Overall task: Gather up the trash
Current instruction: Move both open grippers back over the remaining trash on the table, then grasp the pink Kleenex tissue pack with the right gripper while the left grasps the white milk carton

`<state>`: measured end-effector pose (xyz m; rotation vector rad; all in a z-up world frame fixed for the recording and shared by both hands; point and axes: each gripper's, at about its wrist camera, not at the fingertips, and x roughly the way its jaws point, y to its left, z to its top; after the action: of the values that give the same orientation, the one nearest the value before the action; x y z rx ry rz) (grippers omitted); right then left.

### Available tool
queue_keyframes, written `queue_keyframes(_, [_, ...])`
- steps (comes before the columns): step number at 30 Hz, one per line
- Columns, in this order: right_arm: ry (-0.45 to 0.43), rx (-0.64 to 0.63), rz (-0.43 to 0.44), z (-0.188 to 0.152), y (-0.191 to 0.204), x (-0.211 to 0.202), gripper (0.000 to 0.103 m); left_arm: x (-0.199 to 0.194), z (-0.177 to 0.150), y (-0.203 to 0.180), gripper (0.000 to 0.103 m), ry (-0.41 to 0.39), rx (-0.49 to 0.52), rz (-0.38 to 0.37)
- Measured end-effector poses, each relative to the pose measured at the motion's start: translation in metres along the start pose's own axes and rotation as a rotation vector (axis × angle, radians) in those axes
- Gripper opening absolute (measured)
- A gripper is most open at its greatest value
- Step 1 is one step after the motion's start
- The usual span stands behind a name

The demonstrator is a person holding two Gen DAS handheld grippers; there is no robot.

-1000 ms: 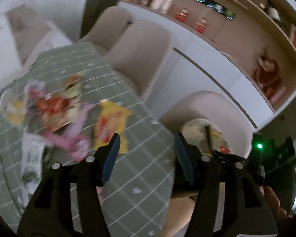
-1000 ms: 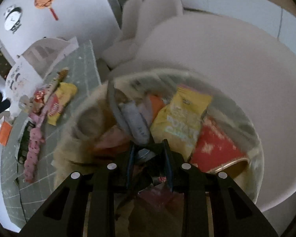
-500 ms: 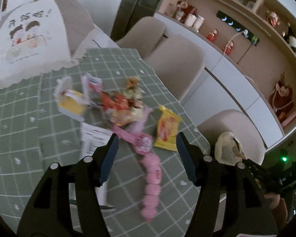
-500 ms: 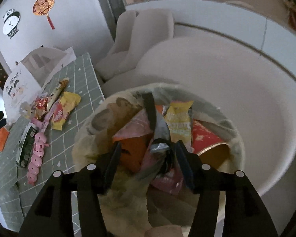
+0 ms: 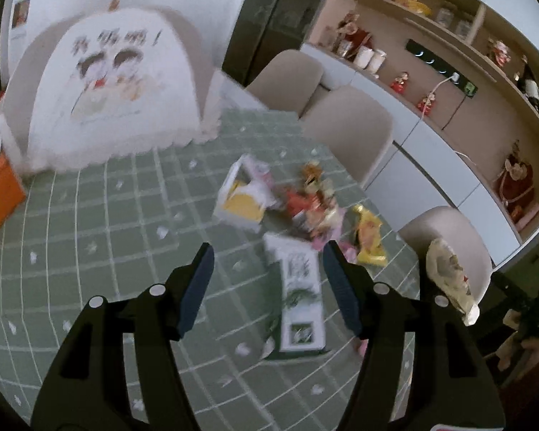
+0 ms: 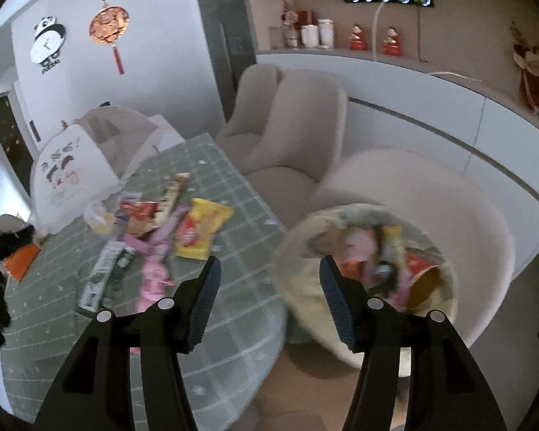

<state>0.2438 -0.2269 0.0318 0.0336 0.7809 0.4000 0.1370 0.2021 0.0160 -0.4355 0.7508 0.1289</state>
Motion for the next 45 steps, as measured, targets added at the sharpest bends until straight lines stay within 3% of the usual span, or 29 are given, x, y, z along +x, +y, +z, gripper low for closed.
queue_keyframes(6, [0.038, -0.001, -0.010, -0.018, 0.050, 0.016, 0.054, 0.023, -0.024, 0.014, 0.060, 0.078, 0.027, -0.048])
queue_keyframes(14, [0.111, -0.031, 0.018, -0.029, 0.076, 0.064, 0.054, 0.049, -0.033, 0.002, 0.060, 0.082, 0.020, -0.118])
queue_keyframes(19, [0.094, -0.066, 0.028, -0.021, 0.084, 0.077, 0.054, 0.068, -0.007, -0.021, 0.058, 0.017, 0.107, -0.080])
queue_keyframes(21, [0.092, -0.064, 0.040, -0.015, 0.083, 0.081, 0.054, 0.085, 0.006, -0.026, 0.049, 0.024, 0.097, -0.083])
queue_keyframes(26, [0.074, -0.055, 0.044, 0.002, 0.076, 0.093, 0.054, 0.126, 0.035, -0.033, 0.044, 0.016, 0.052, -0.052])
queue_keyframes(30, [0.071, -0.084, 0.028, 0.012, 0.074, 0.109, 0.054, 0.128, 0.076, -0.043, 0.043, -0.049, 0.131, 0.023])
queue_keyframes(33, [0.075, -0.043, 0.042, 0.014, 0.068, 0.122, 0.054, 0.156, 0.104, -0.034, 0.048, 0.048, 0.167, 0.052])
queue_keyframes(35, [0.089, -0.010, 0.049, 0.014, 0.066, 0.132, 0.054, 0.167, 0.111, -0.029, 0.048, 0.052, 0.190, 0.090])
queue_keyframes(36, [0.101, -0.001, 0.059, 0.015, 0.068, 0.138, 0.054, 0.167, 0.115, -0.023, 0.048, 0.034, 0.191, 0.107])
queue_keyframes(39, [0.103, -0.037, 0.102, 0.021, 0.082, 0.148, 0.054, 0.146, 0.116, 0.000, 0.048, -0.019, 0.078, 0.059])
queue_keyframes(45, [0.139, -0.185, 0.328, 0.054, 0.164, 0.188, 0.054, 0.097, 0.081, 0.033, 0.048, -0.030, -0.002, 0.050])
